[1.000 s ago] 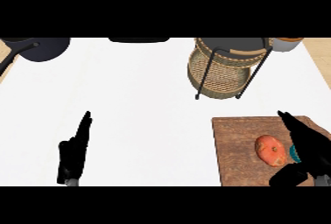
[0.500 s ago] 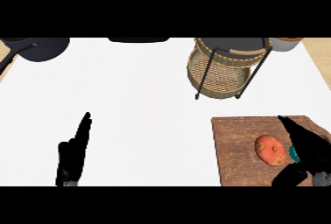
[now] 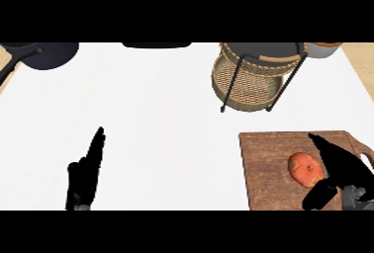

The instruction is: Pick the squash from the cutting board and place it in the tiered basket

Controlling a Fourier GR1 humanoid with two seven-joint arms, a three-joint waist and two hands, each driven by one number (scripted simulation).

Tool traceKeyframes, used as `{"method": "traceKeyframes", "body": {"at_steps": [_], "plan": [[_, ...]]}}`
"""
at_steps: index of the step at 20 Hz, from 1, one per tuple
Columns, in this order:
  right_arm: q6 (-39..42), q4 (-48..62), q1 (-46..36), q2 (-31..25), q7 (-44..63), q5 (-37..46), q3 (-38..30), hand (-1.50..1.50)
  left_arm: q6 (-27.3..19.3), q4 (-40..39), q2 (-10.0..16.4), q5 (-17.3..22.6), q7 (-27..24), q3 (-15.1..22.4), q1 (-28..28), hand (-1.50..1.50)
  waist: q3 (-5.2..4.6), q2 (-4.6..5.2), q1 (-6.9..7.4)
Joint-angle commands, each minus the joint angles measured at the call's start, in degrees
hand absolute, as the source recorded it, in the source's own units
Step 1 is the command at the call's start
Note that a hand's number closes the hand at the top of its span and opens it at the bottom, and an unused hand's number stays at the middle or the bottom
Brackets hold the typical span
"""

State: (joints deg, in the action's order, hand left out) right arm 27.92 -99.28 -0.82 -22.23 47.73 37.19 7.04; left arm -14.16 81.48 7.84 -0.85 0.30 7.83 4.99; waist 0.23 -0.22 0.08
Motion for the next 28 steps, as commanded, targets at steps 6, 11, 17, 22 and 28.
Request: {"method": "traceKeyframes", "body": {"at_steps": [6,11,17,22,28], "plan": [[0.5,3.1,1.5,1.8,-4.9,2.8,-2.2,1.50,1.7,-2.2,-1.1,-0.3,2.6,-2.2,-1.9,0.00,-0.23,0.20,-0.14],[-8.1,10.5,2.2,3.8,-13.2,9.2,1.1,1.50,0.7,-2.6,-2.4,-2.6,-1.3,-1.0,0.1,0.00,-0.22,0.23,0.00],[-11.4,15.9,-4.3,3.6,-16.9,14.8,3.5,1.50,3.6,0.8,0.1,-0.4,4.1,-3.0,-0.6,0.00,-0.20,0.29,0.46],[-15.5,10.2,-2.5,16.6,9.6,20.5,1.6,1.50,1.2,0.7,-1.8,-2.3,3.9,-1.6,-0.9,0.00,-0.34,0.17,-0.16],[-27.2,6.6,-4.1,21.9,30.9,26.2,0.2,1.50,1.7,-0.2,-1.5,-2.2,1.8,-1.8,1.2,0.00,-0.52,-0.08,0.03]]}}
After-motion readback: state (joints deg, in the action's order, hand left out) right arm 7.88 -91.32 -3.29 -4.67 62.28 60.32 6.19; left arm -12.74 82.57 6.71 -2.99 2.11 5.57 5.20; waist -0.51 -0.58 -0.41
